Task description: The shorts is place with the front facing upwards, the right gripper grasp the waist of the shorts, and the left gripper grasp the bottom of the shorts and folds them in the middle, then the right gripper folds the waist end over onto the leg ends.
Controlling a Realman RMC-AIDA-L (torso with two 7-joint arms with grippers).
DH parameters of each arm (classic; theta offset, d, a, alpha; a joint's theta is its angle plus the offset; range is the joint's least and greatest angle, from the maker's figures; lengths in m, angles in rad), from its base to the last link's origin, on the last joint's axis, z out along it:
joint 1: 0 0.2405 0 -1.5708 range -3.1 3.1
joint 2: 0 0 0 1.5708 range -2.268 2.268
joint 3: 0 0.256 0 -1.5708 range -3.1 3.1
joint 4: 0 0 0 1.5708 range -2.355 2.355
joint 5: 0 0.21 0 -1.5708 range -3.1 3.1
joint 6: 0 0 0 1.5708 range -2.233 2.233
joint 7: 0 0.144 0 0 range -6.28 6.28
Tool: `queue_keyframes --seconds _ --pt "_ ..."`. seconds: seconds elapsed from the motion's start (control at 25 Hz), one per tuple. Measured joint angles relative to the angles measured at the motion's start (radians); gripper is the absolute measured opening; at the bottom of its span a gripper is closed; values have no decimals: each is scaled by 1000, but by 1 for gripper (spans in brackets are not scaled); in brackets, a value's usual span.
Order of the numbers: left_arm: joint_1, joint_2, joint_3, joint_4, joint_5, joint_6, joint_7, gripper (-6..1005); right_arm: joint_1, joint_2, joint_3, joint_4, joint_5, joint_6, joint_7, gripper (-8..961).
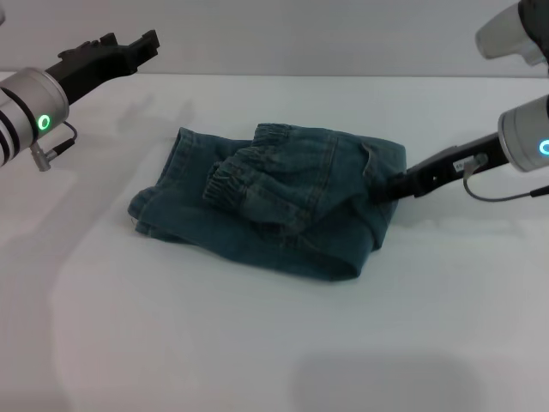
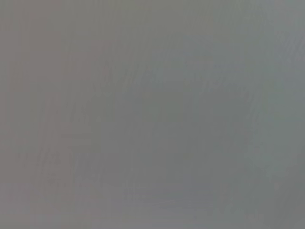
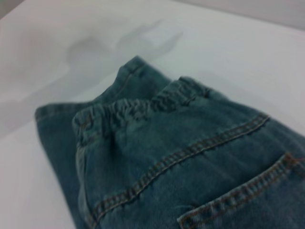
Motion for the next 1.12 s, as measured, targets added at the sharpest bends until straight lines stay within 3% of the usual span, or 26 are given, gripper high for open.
queue_keyframes --seconds 0.24,0.44,0.52,0.68,0.88,0.92,1.08,1.12 --pt "-9 1 1 -5 -2 0 0 719 8 -4 31 -6 -4 59 2 412" --pt "-8 2 0 -5 -3 0 0 719 9 -6 34 -26 -4 28 2 412" --pt "-5 3 -1 -5 -8 0 0 719 -7 1 35 -68 -1 -5 -1 412" --pt "2 6 -29 -2 -32 6 3 719 -87 38 35 -232 51 -45 -38 411" --pt "5 5 -62 -2 -49 31 17 719 -211 59 71 -347 291 25 -252 411" --pt "10 5 -135 -11 -119 115 74 719 -226 60 97 -336 352 45 -314 411" --pt "17 3 -222 -65 -260 258 212 719 -286 60 249 -223 665 130 -650 412" --pt "18 3 -288 -141 -380 384 353 719 -302 61 287 -172 770 149 -788 412"
